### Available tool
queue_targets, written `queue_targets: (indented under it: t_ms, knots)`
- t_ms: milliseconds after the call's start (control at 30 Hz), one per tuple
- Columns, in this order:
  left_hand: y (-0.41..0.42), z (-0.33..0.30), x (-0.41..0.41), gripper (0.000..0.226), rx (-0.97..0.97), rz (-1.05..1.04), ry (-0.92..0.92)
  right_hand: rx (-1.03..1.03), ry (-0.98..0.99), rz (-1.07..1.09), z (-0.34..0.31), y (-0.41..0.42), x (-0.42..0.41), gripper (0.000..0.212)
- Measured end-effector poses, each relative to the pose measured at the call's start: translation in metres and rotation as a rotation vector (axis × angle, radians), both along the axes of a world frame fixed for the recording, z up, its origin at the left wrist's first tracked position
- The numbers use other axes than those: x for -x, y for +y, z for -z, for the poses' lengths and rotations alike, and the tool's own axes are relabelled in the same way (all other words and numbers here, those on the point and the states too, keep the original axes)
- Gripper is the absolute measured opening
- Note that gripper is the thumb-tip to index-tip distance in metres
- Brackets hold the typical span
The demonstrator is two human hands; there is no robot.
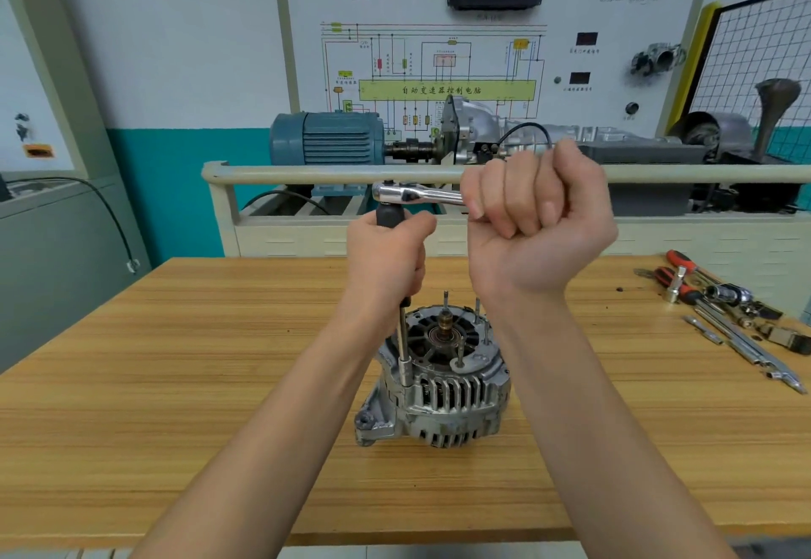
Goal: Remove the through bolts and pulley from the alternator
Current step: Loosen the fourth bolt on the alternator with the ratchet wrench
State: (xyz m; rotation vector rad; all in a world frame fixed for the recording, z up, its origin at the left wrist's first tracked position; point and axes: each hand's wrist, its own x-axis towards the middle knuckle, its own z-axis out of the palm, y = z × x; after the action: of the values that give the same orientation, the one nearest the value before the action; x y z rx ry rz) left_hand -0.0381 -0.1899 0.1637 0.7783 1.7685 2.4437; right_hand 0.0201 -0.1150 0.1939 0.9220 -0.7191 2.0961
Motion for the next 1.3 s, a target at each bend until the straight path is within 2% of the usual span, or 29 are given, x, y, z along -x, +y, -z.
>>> queue_targets:
  t_ms: [100, 167, 233, 333, 500, 567, 633, 733, 900, 1067, 1167, 1300]
  knots:
    - [0.006, 0.0, -0.003, 0.044, 0.012, -0.123, 0.007, -0.181, 0.175, 0.342, 0.007, -0.019, -0.005, 0.044]
    - [0.007, 0.0, -0.004, 0.042, 0.025, -0.164, 0.029, -0.252, 0.216, 0.494, 0.008, -0.025, -0.006, 0.037]
    - [0.005, 0.001, -0.002, 0.042, 0.016, -0.124, 0.027, -0.24, 0.211, 0.437, 0.006, -0.023, -0.005, 0.038]
    - [-0.005, 0.001, 0.002, 0.04, -0.005, 0.079, 0.035, -0.139, 0.113, 0.153, -0.001, -0.007, -0.001, 0.047]
    - [-0.019, -0.002, 0.01, 0.033, -0.015, 0.53, 0.036, 0.182, -0.163, -0.383, -0.006, 0.026, 0.015, 0.049]
    - [-0.017, -0.004, 0.009, 0.036, 0.038, 0.596, 0.031, 0.293, -0.196, -0.504, -0.005, 0.033, 0.021, 0.049]
    - [-0.013, -0.004, 0.009, 0.039, 0.087, 0.557, 0.022, 0.348, -0.205, -0.491, -0.004, 0.036, 0.022, 0.049]
    - [-0.007, -0.005, 0.009, 0.047, 0.101, 0.4, 0.014, 0.313, -0.18, -0.342, -0.002, 0.032, 0.014, 0.048]
    - [0.007, -0.003, 0.002, 0.043, 0.08, 0.053, -0.015, 0.037, -0.012, 0.085, 0.003, 0.005, -0.003, 0.054]
    - [0.012, -0.002, -0.002, 0.043, 0.066, -0.062, 0.012, -0.106, 0.135, 0.351, 0.007, -0.014, -0.009, 0.042]
    - [0.005, -0.001, -0.001, 0.042, 0.071, 0.046, 0.044, -0.094, 0.089, 0.226, 0.003, -0.005, -0.009, 0.048]
    - [-0.016, -0.006, 0.009, 0.038, 0.059, 0.468, 0.05, -0.012, -0.063, -0.131, -0.008, 0.019, 0.0, 0.055]
